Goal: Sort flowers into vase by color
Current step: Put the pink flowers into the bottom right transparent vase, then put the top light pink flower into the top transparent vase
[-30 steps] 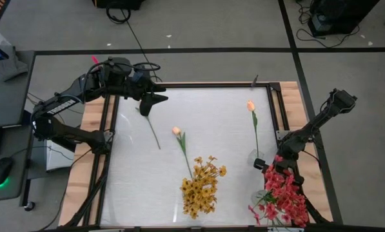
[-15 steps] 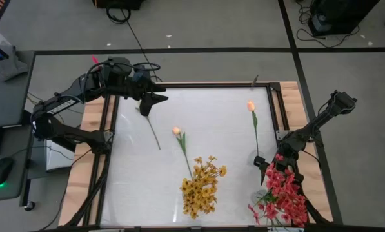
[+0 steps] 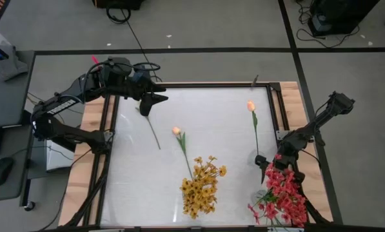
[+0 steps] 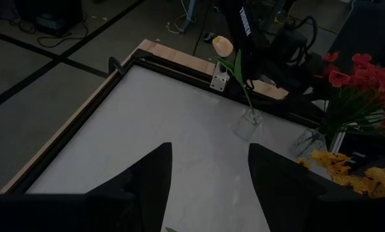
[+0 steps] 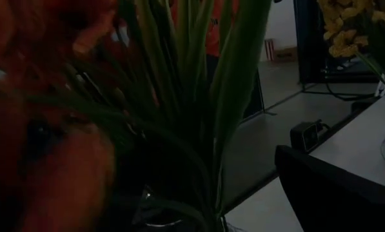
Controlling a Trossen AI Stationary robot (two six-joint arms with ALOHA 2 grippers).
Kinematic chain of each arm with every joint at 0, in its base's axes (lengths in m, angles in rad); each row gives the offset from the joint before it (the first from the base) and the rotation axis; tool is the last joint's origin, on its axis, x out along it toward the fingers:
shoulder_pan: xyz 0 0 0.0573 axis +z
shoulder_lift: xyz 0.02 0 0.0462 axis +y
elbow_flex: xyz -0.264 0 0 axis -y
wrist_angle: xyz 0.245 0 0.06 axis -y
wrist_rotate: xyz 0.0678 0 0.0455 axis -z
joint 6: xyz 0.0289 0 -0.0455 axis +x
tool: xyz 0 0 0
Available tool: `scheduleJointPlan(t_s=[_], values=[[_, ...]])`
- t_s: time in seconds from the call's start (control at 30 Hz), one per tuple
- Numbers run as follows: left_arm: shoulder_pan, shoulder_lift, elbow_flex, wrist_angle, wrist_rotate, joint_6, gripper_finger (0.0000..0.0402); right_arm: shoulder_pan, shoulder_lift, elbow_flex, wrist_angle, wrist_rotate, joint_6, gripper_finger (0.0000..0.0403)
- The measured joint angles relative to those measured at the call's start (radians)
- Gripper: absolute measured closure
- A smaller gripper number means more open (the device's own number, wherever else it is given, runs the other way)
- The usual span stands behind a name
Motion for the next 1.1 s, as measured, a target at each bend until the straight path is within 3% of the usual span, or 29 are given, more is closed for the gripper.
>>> scheduleJointPlan(t_s=[0.37, 1.1], values=[[0.000, 0.000, 0.000, 0.000, 0.000, 0.000, 0.0191, 0.000, -0.155, 0.005, -0.152, 0.014, 0.035, 0.0057], [0.000, 0.000, 0.000, 0.000, 0.000, 0.000, 0.0191, 0.000, -0.348, 0.205, -0.615, 0.122, -0.029, 0.0057]])
